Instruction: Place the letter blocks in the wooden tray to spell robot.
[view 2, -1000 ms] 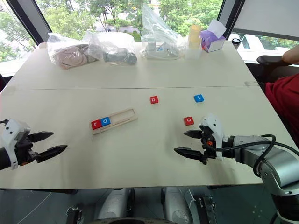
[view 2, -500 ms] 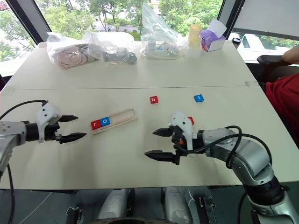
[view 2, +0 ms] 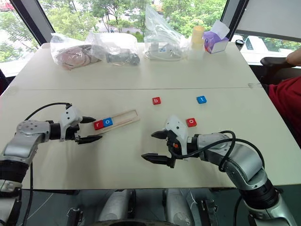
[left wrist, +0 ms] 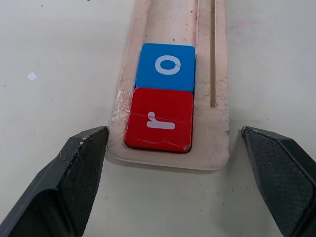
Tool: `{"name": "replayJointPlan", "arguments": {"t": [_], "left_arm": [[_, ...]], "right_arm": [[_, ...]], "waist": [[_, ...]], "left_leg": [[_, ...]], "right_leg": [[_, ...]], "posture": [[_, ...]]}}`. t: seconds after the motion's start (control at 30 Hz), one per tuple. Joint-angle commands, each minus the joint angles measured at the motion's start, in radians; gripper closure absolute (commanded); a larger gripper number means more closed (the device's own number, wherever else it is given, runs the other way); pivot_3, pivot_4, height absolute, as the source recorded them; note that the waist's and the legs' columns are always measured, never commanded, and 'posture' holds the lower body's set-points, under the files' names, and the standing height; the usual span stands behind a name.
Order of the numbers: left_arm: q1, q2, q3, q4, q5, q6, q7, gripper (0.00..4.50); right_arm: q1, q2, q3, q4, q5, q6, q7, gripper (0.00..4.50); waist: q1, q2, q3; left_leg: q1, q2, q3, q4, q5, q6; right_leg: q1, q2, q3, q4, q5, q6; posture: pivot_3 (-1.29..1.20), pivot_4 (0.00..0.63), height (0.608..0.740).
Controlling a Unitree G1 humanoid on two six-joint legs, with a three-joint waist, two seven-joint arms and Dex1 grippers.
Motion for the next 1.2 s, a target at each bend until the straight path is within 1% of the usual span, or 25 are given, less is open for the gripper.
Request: {"name": "replayJointPlan", "arguments": {"t": [0.03, 0.07, 0.17, 0.23, 0.37, 0.43, 0.53, 0.67, 0.8, 0.9, 0.97, 1.0, 1.2], "left_arm": [[0.013, -0.015, -0.035, 0.037, 0.046, 0.004, 0.018, 1.2], [0.014, -0.015, -0.034, 0.037, 0.046, 0.002, 0.017, 1.37], [0.014, -0.017, -0.025, 0.035, 0.037, -0.009, 0.006, 1.37], [-0.001, -0.019, -0.011, 0.023, 0.025, -0.036, 0.001, 1.37], [-0.063, 0.007, -0.05, -0.055, 0.002, -0.053, -0.12, 1.37], [-0.095, 0.008, -0.077, -0.056, -0.001, -0.054, -0.178, 1.37], [-0.169, -0.017, -0.135, -0.007, 0.026, -0.083, -0.244, 1.37], [-0.253, -0.066, -0.187, 0.12, 0.076, -0.154, -0.266, 1.37], [-0.282, -0.104, -0.202, 0.202, 0.099, -0.205, -0.272, 1.37], [-0.282, -0.118, -0.203, 0.217, 0.108, -0.213, -0.266, 1.37], [-0.278, -0.122, -0.199, 0.218, 0.107, -0.206, -0.263, 0.32], [-0.276, -0.125, -0.193, 0.218, 0.102, -0.199, -0.259, 0.02], [-0.244, -0.129, -0.149, 0.17, 0.085, -0.191, -0.188, 0.02]], "right_arm": [[0.001, -0.002, -0.035, -0.008, -0.003, -0.021, -0.005, 0.0], [0.004, -0.006, -0.04, -0.004, -0.004, -0.024, -0.004, 0.0], [0.016, -0.018, -0.058, 0.007, -0.005, -0.029, -0.002, 0.0], [0.031, -0.026, -0.085, 0.014, -0.002, -0.03, -0.006, 0.0], [0.087, -0.055, -0.205, 0.049, 0.025, -0.024, -0.003, 0.0], [0.104, -0.069, -0.231, 0.068, 0.01, -0.035, -0.006, 0.0], [0.117, -0.085, -0.239, 0.095, -0.045, -0.067, -0.03, 0.0], [0.151, -0.073, -0.255, 0.056, -0.031, -0.06, -0.046, 0.0], [0.175, -0.063, -0.261, 0.035, -0.027, -0.056, -0.066, 0.0], [0.179, -0.058, -0.259, 0.028, -0.025, -0.055, -0.075, 0.0], [0.178, -0.057, -0.256, 0.029, -0.027, -0.055, -0.077, 0.0], [0.175, -0.056, -0.253, 0.032, -0.028, -0.056, -0.078, 0.0], [0.142, -0.048, -0.232, 0.059, -0.047, -0.067, -0.082, 0.0]], "waist": [[-0.001, 0.0, -0.001], [-0.002, 0.0, -0.001], [-0.003, 0.0, -0.001], [-0.002, 0.0, -0.001], [0.001, -0.001, 0.0], [-0.001, -0.001, 0.001], [-0.005, -0.002, 0.001], [-0.007, -0.002, 0.001], [-0.008, -0.002, 0.001], [-0.005, -0.002, 0.001], [-0.005, -0.002, 0.001], [-0.005, -0.002, 0.001], [-0.005, -0.002, 0.001]], "left_leg": [[0.001, 0.0, 0.0, 0.0, 0.0, 0.0], [0.003, 0.0, 0.0, 0.0, 0.0, 0.0], [0.011, 0.0, 0.0, -0.002, 0.0, 0.0], [0.012, 0.001, 0.0, -0.002, 0.0, 0.0], [0.011, 0.0, 0.0, -0.002, 0.0, 0.0], [0.01, 0.0, 0.001, -0.002, 0.0, 0.0], [0.009, 0.0, 0.001, -0.002, 0.0, 0.0], [0.009, -0.001, 0.001, -0.003, 0.0, 0.001], [0.009, 0.001, 0.0, -0.002, -0.002, 0.003], [0.009, 0.001, 0.0, -0.002, -0.002, 0.003], [0.009, 0.001, 0.0, -0.002, -0.002, 0.003], [0.009, 0.001, 0.0, -0.002, -0.002, 0.003], [0.009, 0.001, 0.0, -0.002, -0.002, 0.003]], "right_leg": [[0.002, 0.0, 0.0, 0.0, 0.0, 0.0], [0.003, 0.0, 0.0, 0.0, -0.001, -0.002], [0.01, -0.001, 0.0, -0.001, -0.002, -0.003], [0.012, -0.001, 0.0, -0.002, -0.002, -0.003], [0.011, -0.002, 0.0, -0.003, -0.002, -0.003], [0.011, -0.002, 0.001, -0.003, -0.002, -0.003], [0.01, -0.001, 0.001, -0.004, -0.002, -0.002], [0.01, 0.002, 0.001, -0.004, -0.002, -0.002], [0.009, 0.007, 0.004, -0.004, 0.0, 0.001], [0.009, 0.007, 0.004, -0.004, 0.0, 0.001], [0.009, 0.007, 0.004, -0.004, 0.0, 0.0], [0.009, 0.007, 0.004, -0.004, -0.001, 0.0], [0.009, 0.007, 0.004, -0.004, -0.001, 0.0]], "posture": [[0.0, 0.15, 0.74], [0.0, 0.15, 0.74], [0.0, 0.15, 0.74], [0.0, 0.15, 0.74], [0.0, 0.15, 0.74], [0.0, 0.15, 0.74], [0.0, 0.15, 0.74], [0.0, 0.15, 0.74], [0.0, 0.15, 0.74], [0.0, 0.15, 0.74], [0.0, 0.15, 0.74], [0.0, 0.15, 0.74], [0.0, 0.15, 0.74]]}}
